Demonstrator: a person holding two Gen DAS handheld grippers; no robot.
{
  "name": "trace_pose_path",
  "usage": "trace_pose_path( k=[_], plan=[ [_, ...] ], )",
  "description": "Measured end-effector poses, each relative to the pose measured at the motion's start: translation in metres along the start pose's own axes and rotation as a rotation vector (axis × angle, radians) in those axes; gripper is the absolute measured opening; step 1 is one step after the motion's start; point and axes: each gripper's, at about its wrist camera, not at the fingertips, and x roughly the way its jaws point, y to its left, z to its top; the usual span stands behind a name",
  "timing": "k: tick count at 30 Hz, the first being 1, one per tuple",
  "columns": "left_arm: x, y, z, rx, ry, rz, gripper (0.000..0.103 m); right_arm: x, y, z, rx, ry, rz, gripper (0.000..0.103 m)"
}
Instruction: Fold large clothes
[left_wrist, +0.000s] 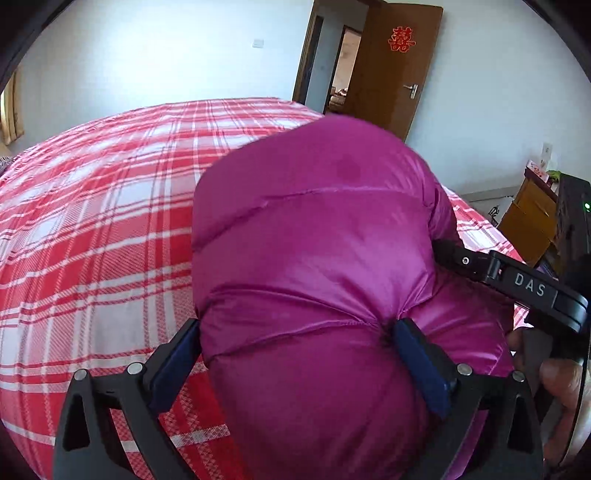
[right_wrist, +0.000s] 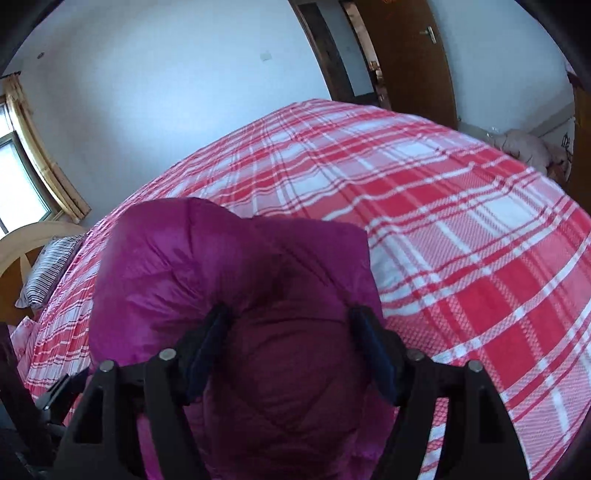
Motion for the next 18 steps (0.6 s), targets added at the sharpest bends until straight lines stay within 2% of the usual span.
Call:
trace_pose_path(
  k=[4, 18],
  plan=[
    [0.010, 0.004, -0.001, -0.029, 0.033, -0.011, 0.102, 0.012, -0.003, 0.000, 0.024, 0.055, 0.002, 0.081],
    [0.016, 0.002, -0.008, -0.033, 0.059, -0.013, 0.102, 0.018, -0.005, -0.003, 0.021, 0.081, -0.014, 0.084]
  ],
)
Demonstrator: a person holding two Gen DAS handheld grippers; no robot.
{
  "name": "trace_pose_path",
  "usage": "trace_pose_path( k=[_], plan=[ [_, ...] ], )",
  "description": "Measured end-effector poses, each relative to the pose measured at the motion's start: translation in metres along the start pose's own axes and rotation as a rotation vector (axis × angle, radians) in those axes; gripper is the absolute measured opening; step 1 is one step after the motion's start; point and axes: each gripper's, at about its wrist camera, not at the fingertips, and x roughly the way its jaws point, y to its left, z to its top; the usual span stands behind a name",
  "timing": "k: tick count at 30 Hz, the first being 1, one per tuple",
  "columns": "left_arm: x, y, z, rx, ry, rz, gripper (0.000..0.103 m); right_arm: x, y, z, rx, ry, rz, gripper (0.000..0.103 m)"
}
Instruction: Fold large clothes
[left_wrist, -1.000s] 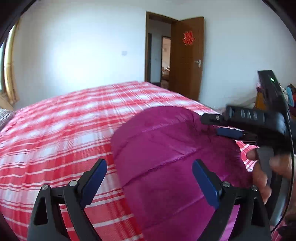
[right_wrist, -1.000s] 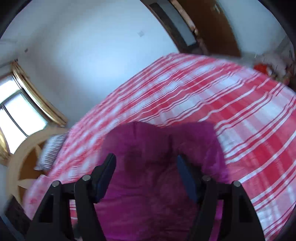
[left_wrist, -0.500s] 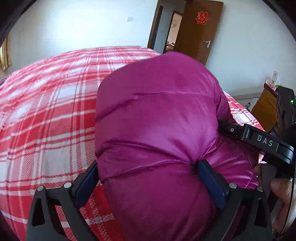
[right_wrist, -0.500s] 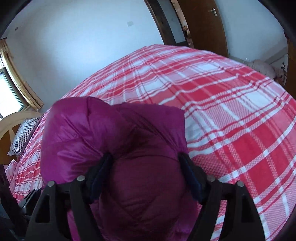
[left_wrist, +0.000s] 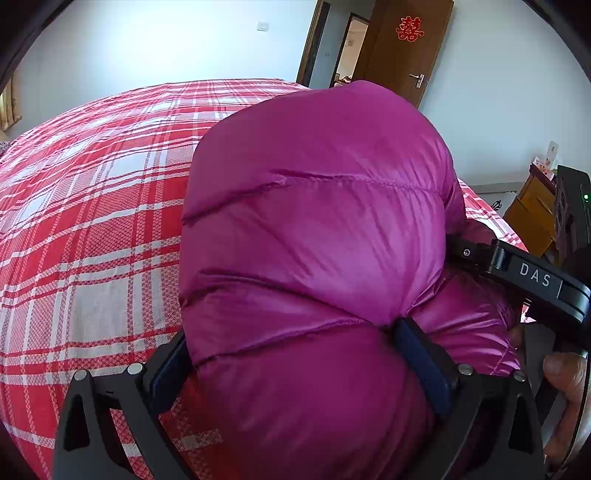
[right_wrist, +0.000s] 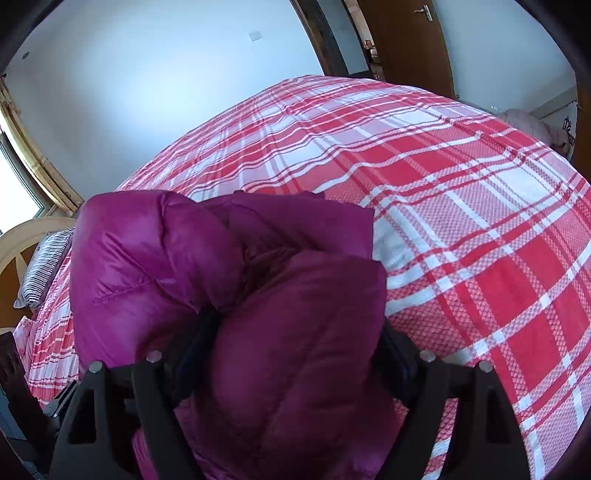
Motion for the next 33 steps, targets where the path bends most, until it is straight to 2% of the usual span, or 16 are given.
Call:
trace_pose_path(
  k=[9, 12, 14, 16, 22, 27, 28, 29, 32, 33],
  plan=[
    [0.003, 0.004, 0.001, -0.009, 0.006, -0.016, 0.102, 0.008, -0.006, 0.004, 0.017, 0.025, 0.039, 0.087],
    [0.003, 0.009, 0.002, -0.027, 0.005, -0.044, 0.102, 0.006, -0.007, 0.005, 0.022, 0.023, 0.053, 0.086],
    [0.003, 0.014, 0.002, -0.047, 0.005, -0.073, 0.102, 0.000, -0.013, 0.004, 0.046, 0.006, 0.082, 0.078],
    [0.002, 0.017, 0.002, -0.059, -0.003, -0.092, 0.102, -0.008, -0.020, 0.001, 0.082, -0.024, 0.101, 0.076],
    [0.003, 0.024, 0.004, -0.087, -0.007, -0.135, 0.102, -0.026, -0.027, -0.003, 0.114, -0.085, 0.108, 0.078],
    [0.003, 0.027, 0.004, -0.094, -0.006, -0.168, 0.102, -0.014, -0.032, 0.000, 0.130, -0.038, 0.131, 0.080],
    [0.003, 0.026, 0.005, -0.090, -0.004, -0.175, 0.102, -0.010, -0.032, 0.001, 0.123, -0.010, 0.135, 0.077],
    [0.003, 0.025, 0.006, -0.086, -0.005, -0.185, 0.102, -0.008, -0.028, 0.003, 0.097, 0.003, 0.136, 0.059],
    [-0.005, 0.020, 0.006, -0.058, -0.024, -0.226, 0.079, -0.006, -0.013, 0.005, 0.008, 0.039, 0.182, 0.038],
    [-0.008, 0.019, 0.006, -0.055, -0.032, -0.229, 0.074, -0.007, -0.010, 0.005, -0.005, 0.049, 0.189, 0.036]
  ],
)
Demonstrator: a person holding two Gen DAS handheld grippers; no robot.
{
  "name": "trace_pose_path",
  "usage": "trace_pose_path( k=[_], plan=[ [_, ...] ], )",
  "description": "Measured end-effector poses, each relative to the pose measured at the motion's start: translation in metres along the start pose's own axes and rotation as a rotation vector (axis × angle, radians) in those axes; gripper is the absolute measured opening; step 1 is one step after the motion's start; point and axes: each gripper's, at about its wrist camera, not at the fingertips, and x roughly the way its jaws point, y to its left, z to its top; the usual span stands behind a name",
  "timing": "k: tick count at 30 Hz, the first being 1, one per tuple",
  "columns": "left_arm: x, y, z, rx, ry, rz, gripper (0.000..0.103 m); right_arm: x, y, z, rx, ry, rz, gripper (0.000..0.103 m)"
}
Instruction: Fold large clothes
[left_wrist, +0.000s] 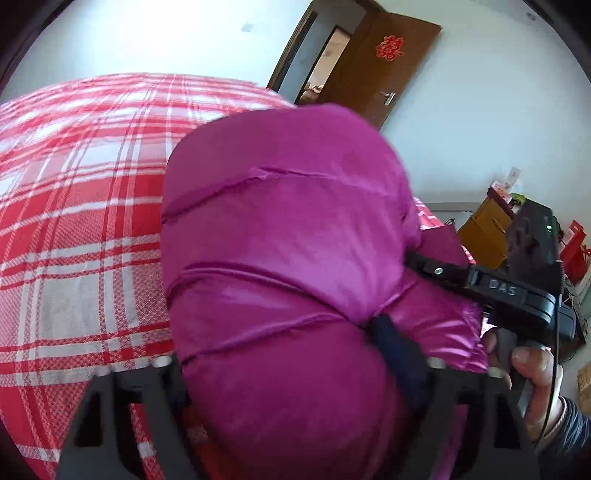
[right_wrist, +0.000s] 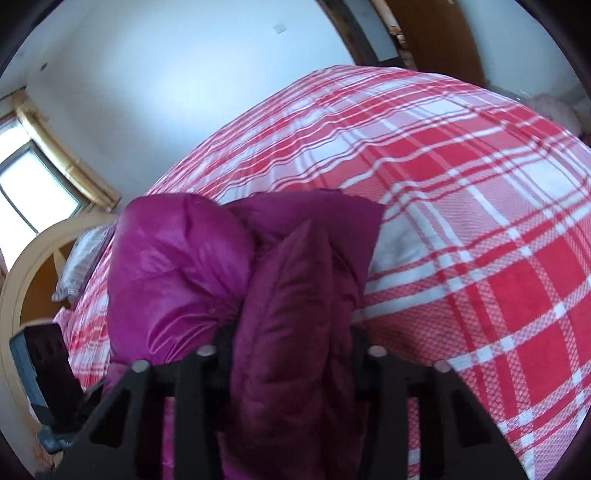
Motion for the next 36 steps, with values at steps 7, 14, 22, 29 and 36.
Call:
trace_pose_path(
  k=[7, 14, 22, 29, 36],
  plan=[
    [-0.047, -0.007, -0.003, 0.032, -0.055, -0.022, 0.052, -0.018, 0.021, -0.006, -0.022, -0.010, 0.066, 0.022],
    [-0.137, 0.000, -0.022, 0.045, -0.132, 0.017, 0.048, -0.035, 0.071, -0.018, -0.068, -0.008, 0.190, 0.022],
    [-0.230, 0.041, -0.060, -0.024, -0.190, 0.111, 0.048, -0.011, 0.162, -0.037, -0.156, 0.066, 0.334, 0.022],
    [-0.289, 0.092, -0.096, -0.116, -0.224, 0.213, 0.048, 0.032, 0.244, -0.066, -0.236, 0.162, 0.430, 0.022],
    [-0.319, 0.143, -0.123, -0.220, -0.234, 0.297, 0.048, 0.071, 0.309, -0.094, -0.299, 0.263, 0.478, 0.022]
  ],
)
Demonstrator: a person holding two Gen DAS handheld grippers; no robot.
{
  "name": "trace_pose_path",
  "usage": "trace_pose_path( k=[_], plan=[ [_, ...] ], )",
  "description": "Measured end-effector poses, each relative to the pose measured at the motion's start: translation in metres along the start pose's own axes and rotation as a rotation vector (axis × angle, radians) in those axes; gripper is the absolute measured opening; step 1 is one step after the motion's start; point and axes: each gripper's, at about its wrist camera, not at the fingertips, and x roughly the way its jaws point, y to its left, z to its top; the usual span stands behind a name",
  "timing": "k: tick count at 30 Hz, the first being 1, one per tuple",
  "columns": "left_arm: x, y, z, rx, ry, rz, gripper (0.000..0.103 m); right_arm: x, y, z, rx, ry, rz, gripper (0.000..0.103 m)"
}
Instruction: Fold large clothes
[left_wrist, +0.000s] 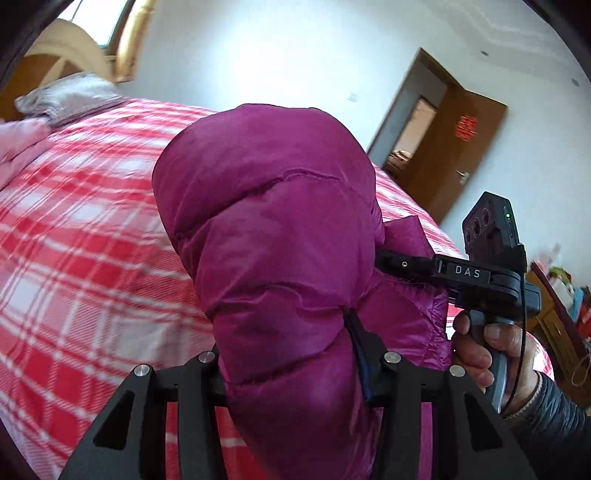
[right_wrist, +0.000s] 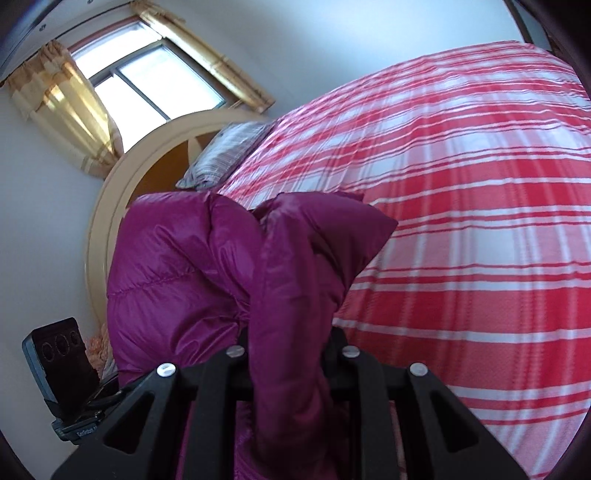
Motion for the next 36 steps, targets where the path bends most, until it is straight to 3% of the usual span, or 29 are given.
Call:
trace_pose_path(
  k=[9, 27, 32, 36],
  plan=[
    [0.006, 0.037, -0.016, -0.073, 0.036, 0.048, 0.050, 0.068, 0.018, -0.002, -0.015, 0.109, -0.017, 0.022],
    [0.012, 0.045, -0.043, -0.108, 0.044, 0.062, 0.070, 0.092, -0.004, -0.012, 0.030, 0.155, -0.042, 0.025],
    [0.009, 0.039, -0.046, -0.111, 0.044, 0.085, 0.072, 0.095, -0.006, -0.014, 0.028, 0.163, -0.060, 0.027],
    [0.008, 0.038, -0.051, -0.119, 0.030, 0.116, 0.080, 0.100, -0.005, -0.013, 0.022, 0.182, -0.089, 0.029]
  ],
)
